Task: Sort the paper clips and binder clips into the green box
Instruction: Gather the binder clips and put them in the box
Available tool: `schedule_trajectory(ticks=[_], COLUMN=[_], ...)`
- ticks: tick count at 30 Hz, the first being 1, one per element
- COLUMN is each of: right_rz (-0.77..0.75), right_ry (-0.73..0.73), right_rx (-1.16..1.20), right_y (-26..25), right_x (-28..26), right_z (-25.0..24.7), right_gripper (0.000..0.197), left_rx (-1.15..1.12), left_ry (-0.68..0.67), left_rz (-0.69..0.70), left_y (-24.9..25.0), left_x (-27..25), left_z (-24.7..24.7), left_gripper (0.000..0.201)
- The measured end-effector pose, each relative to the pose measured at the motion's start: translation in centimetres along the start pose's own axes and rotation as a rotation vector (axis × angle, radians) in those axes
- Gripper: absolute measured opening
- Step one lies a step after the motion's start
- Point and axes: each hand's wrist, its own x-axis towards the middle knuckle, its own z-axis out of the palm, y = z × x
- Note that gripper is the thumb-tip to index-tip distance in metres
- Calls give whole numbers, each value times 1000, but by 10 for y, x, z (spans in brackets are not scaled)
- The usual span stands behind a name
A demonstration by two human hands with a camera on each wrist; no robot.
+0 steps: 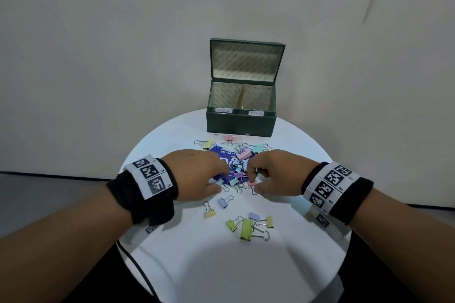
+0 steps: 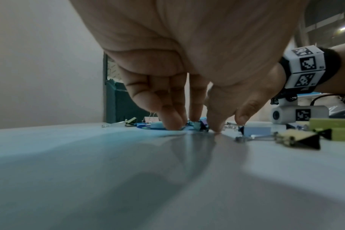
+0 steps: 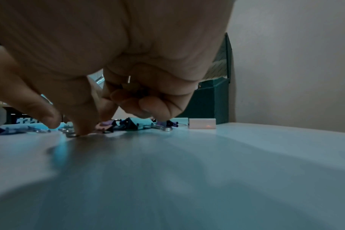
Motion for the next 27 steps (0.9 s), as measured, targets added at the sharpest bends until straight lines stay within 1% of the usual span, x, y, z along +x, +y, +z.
schedule_trajectory(ticks=[2, 4, 6, 8, 10, 11, 13, 14, 15, 16, 18, 19, 21, 22, 25, 27], right_rz=[-5, -9, 4, 7, 11, 17, 27, 32, 34, 34, 30, 30, 30, 27, 17, 11], right_ry=[-20, -45, -33, -13, -9, -9, -2, 9, 20, 33, 57, 63, 65, 72, 108, 138], right_rx=[7, 7, 25, 59, 78, 76, 65, 63, 67, 76, 86, 91, 97, 98, 108, 112], right_y=[0, -1, -2, -2, -3, -3, -3, -3, -4, -4, -3, -4, -4, -4, -3, -2], right_x=[0, 0, -1, -2, -3, -3, -1, 0, 0, 1, 1, 1, 1, 1, 0, 0], right_z=[1, 1, 1, 1, 2, 2, 1, 0, -1, -2, -4, -5, -6, -6, -7, -8], right_gripper=[16, 18, 13, 11, 13, 14, 15, 15, 13, 12, 15, 17, 21, 22, 19, 18], left_rx=[4, -12, -42, -78, -152, -186, -218, -217, -211, -195, -135, -110, -69, -45, -22, -31], left_ry=[-25, -10, 53, 126, 150, 136, 95, 83, 75, 56, 17, 4, -29, -50, -30, -30], left_rz=[26, 26, 19, 32, 19, 8, -2, -1, 8, 16, 7, 3, -7, -16, -7, 4], left_y=[2, 1, 1, 0, 0, 0, 2, 4, 4, 5, 8, 10, 13, 15, 16, 15], left_x=[2, 4, 2, -1, -3, -4, -4, -4, -5, -5, -8, -9, -9, -7, -3, -2], left_z=[0, 2, 3, 4, 5, 5, 5, 4, 5, 5, 7, 8, 9, 9, 10, 10], left_gripper=[32, 25, 13, 13, 10, 14, 33, 39, 41, 37, 22, 19, 35, 38, 24, 20])
